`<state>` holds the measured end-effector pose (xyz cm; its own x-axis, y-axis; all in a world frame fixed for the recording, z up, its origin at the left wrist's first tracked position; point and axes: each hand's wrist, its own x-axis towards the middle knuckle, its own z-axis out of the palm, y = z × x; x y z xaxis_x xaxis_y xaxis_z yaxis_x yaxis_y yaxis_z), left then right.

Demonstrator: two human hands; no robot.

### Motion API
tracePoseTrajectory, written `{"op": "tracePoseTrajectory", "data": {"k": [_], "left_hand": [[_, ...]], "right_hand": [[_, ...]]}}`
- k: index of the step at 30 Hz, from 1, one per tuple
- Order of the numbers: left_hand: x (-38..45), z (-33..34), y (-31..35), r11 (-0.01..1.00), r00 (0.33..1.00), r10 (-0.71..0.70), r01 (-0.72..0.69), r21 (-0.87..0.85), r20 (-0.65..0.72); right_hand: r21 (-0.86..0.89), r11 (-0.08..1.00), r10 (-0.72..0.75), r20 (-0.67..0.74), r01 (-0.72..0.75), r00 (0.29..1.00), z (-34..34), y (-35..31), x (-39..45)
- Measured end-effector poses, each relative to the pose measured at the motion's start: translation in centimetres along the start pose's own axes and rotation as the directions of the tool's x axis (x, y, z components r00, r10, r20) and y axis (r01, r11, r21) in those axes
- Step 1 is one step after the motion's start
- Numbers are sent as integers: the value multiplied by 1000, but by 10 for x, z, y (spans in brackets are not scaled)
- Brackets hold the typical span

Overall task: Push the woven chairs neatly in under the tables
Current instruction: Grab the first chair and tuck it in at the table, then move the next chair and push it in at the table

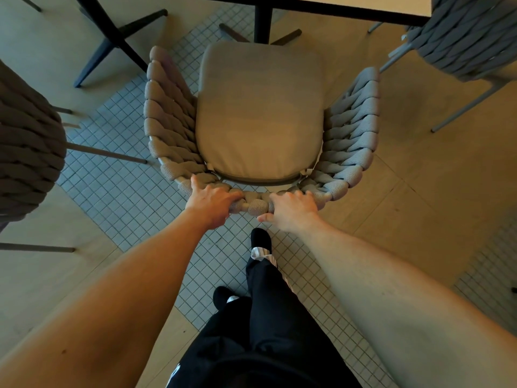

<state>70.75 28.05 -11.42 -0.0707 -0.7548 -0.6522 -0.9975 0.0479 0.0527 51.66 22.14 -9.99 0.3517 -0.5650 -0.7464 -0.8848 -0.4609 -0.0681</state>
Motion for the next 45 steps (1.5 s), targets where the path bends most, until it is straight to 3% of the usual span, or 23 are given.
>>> {"op": "tracePoseTrajectory", "data": {"k": [10, 15, 24, 32, 45], "left_hand": [[-17, -10, -12, 989, 997, -57, 50, -139, -52], [-39, -14, -25, 960, 982, -164, 136, -244, -98], [-86, -6, -53, 864, 929, -365, 316, -391, -55], [-137, 18, -106, 721, 844, -536, 470, -509, 21], [-212, 66, -229, 537, 740, -668, 555, -635, 82]], "right_hand": [[-48, 991, -122, 13, 123, 992, -19, -12, -2], [-123, 970, -210, 11, 209, 978, -39, -32, 3], [-241, 901, -351, 81, 360, 933, -69, -86, 13], [-389, 787, -476, 109, 478, 872, -87, -173, 23], [-490, 687, -539, 153, 537, 828, -107, -342, 39]]}}
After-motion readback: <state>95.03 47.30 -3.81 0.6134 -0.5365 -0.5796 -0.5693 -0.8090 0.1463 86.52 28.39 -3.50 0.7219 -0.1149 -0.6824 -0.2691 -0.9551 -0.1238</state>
